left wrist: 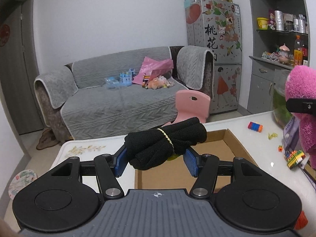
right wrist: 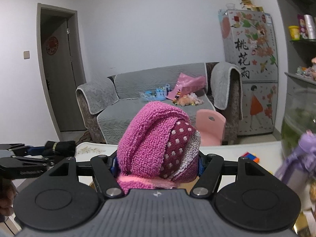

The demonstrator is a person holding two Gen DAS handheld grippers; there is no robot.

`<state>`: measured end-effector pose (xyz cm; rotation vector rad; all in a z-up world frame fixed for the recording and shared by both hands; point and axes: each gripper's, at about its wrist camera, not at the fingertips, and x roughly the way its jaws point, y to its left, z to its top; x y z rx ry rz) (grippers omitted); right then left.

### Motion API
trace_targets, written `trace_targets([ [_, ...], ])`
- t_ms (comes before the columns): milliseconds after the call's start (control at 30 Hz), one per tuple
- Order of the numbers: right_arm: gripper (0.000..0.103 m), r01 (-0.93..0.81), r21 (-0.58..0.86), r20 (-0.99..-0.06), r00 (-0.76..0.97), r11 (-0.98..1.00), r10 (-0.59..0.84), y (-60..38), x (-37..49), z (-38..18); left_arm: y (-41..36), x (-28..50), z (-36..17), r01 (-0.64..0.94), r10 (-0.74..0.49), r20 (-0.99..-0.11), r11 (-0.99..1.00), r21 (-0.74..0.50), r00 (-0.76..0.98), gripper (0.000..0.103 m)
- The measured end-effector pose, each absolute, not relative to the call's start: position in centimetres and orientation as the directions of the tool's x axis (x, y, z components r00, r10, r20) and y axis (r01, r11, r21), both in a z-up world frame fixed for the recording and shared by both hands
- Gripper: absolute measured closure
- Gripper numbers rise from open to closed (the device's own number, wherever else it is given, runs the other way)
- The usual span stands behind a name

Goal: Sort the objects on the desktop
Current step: 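Lift both held bundles and carry them over the cardboard box, then lower both bundles into the box and open both tools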

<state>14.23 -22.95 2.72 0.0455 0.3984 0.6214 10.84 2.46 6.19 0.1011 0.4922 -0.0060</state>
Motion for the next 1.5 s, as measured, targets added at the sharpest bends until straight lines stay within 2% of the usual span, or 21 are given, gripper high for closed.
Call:
trace_targets([
  [233, 0.04, -0.597, 0.134, -0.362, 0.713, 0.791, 0.6, -20.3, 16.7, 3.1, 2.6, 16.0, 5.3, 0.024, 0.012, -0.505, 0.998, 0.064, 0.863, 0.038],
  [467, 0.04, -0.612, 0.142, -0.428, 0.67, 0.778, 0.606, -16.9, 21.1, 1.0, 2.7, 21.7, 3.3, 0.015, 0.021, -0.55, 0.998, 0.061, 0.835, 0.038],
  [867, 0.04, -0.613, 0.17, -0.593, 0.562, 0.772, 0.577, -11.0, 27.7, -5.5, 4.6, 31.1, -5.5, -0.065, 0.021, -0.682, 0.997, -0.039, 0.731, 0.038],
  [1133, 0.039, -0.597, 0.175, -0.672, 0.509, 0.783, 0.538, -9.4, 29.5, -9.2, 6.1, 33.7, -9.3, -0.116, 0.02, -0.741, 0.99, -0.078, 0.672, 0.037],
  [1500, 0.039, -0.551, 0.176, -0.718, 0.495, 0.816, 0.489, -8.8, 31.2, -11.6, 5.1, 33.8, -9.8, -0.147, 0.114, -0.728, 0.989, 0.019, 0.676, 0.036],
])
